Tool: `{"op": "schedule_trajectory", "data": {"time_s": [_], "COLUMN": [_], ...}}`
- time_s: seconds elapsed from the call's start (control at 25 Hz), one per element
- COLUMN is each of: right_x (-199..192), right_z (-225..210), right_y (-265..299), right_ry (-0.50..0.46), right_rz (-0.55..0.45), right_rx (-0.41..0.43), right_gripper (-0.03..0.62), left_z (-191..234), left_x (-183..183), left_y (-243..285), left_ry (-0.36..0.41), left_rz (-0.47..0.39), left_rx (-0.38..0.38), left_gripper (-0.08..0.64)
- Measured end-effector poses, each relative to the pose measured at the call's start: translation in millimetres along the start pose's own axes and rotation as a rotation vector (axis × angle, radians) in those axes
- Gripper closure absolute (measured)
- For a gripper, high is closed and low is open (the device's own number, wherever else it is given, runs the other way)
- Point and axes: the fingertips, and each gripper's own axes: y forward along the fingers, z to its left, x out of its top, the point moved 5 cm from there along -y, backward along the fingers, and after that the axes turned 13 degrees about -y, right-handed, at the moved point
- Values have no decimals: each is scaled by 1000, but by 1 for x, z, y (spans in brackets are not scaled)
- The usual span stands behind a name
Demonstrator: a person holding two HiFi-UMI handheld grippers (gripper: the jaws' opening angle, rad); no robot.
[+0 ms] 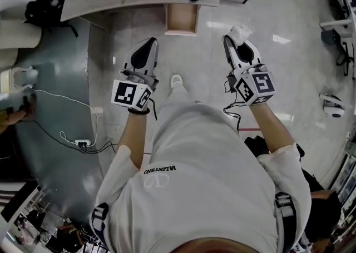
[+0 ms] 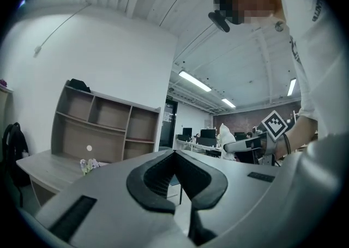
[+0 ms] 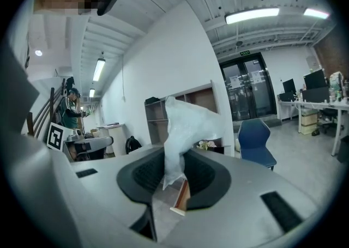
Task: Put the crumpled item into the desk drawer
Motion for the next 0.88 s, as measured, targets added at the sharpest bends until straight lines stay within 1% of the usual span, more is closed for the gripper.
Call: {"op": "schedule_trajectory", "data": {"time_s": [0.2, 0.36, 0.56, 0.68, 0.88], "right_x": [-1, -14, -25, -32, -42], "right_z": [8, 19, 25, 25, 18], "right_y": [52, 83, 115, 130, 153], "right_ry": [-18, -62, -74, -63, -43], "right_rz": [34, 67, 94, 109, 123], "right_rx": [8, 9, 33, 40, 48], "right_gripper": [502, 502, 502, 502, 502], "left_z": [38, 59, 79, 85, 99], "left_x": [-2, -7, -19, -33, -57], "left_y": [29, 43, 64, 76, 98], "left_ry": [-15, -35, -61, -81, -118], "left_rz": [21, 39, 60, 85, 119], "left_rx": [-24, -53, -69, -63, -13], "left_gripper": [558, 558, 558, 558, 558]}}
